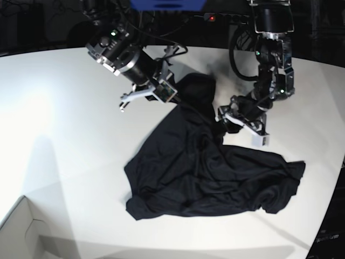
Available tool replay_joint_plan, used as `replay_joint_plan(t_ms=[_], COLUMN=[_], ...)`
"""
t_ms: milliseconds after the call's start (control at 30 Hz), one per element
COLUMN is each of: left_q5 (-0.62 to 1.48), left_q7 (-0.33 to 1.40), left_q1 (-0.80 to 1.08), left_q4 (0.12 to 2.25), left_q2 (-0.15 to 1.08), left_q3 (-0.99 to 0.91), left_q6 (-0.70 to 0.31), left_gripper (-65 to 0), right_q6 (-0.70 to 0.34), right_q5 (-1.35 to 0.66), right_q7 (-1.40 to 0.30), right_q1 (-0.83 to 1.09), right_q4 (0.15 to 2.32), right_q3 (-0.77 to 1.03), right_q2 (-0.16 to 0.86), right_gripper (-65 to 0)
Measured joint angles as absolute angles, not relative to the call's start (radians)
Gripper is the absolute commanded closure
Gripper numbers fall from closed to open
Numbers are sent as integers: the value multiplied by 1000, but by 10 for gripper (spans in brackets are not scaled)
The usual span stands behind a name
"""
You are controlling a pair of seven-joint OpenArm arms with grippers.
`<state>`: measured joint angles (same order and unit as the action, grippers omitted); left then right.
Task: Layout the t-shirt on the table in an organized manner, then fold the t-shirt properly
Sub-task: 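Grasp a shirt sleeve with the left gripper and pull it outward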
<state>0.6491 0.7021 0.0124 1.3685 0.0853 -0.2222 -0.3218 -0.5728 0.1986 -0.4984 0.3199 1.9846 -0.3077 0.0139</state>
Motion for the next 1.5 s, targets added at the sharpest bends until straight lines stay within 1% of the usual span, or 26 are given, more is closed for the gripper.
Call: replay_joint_plan(t_ms=[33, 67, 133, 200, 233, 333, 400, 500, 567, 733, 933, 1067, 1133, 1167, 1200, 1267, 1367, 1467, 1500], left_q5=[650, 649, 648, 649, 648, 662, 681, 739, 741, 746, 745, 743, 742, 742, 742, 738, 738, 738, 739], left_q7=[704, 703, 703, 703, 702, 709, 714, 707, 724, 704, 720, 717, 714, 712, 713, 726, 714, 714, 716], left_q1=[9, 8, 10, 13, 14, 16, 30, 101, 140, 213, 322, 328, 329, 328, 325, 305, 249, 212, 199], left_q4=[1364, 1360, 1359, 1364, 1364, 1365, 1390, 1486, 1539, 1663, 1724, 1723, 1723, 1723, 1722, 1722, 1721, 1715, 1698], left_q2=[83, 83, 84, 86, 86, 106, 128, 136, 129, 135, 120, 121, 121, 119, 117, 116, 115, 113, 113], left_q3=[-220, -220, -223, -228, -229, -230, -255, -329, -387, -532, -670, -694, -665, -635, -598, -509, -418, -353, -340], left_q6=[-322, -322, -322, -322, -322, -323, -322, -330, -326, -322, -326, -325, -325, -324, -322, -318, -318, -318, -319], left_gripper=[-317, -291, -192, -48, 0, -13, 0, 0, 0, 0, 0, 0, -2, -7, -26, -92, -258, -443, -491], right_q6=[-573, -573, -576, -576, -576, -576, -577, -577, -580, -580, -580, -580, -580, -580, -580, -580, -580, -580, -580], right_q5=[198, 195, 195, 195, 195, 194, 195, 194, 182, 194, 194, 195, 193, 187, 187, 187, 191, 193, 191], right_q7=[-497, -496, -495, -495, -498, -493, -495, -491, -487, -494, -494, -497, -493, -493, -494, -493, -496, -497, -497], right_q1=[319, 319, 319, 319, 319, 313, 312, 311, 312, 311, 312, 317, 319, 322, 325, 334, 352, 364, 364], right_q4=[1985, 1985, 1985, 1985, 1985, 1985, 1985, 1985, 1985, 1985, 1966, 1965, 1965, 1965, 1965, 1965, 1965, 1966, 1966], right_q3=[-308, -309, -310, -309, -308, -291, -268, -252, -240, -241, -246, -270, -284, -284, -278, -280, -282, -275, -274], right_q2=[12, 11, 14, 25, 25, 22, 23, 22, 19, 22, 19, 22, 22, 22, 22, 44, 76, 102, 106], right_gripper=[0, 0, 0, 0, 0, 0, 0, 0, 0, 0, 0, 0, 0, 0, 0, -10, -96, -195, -219])
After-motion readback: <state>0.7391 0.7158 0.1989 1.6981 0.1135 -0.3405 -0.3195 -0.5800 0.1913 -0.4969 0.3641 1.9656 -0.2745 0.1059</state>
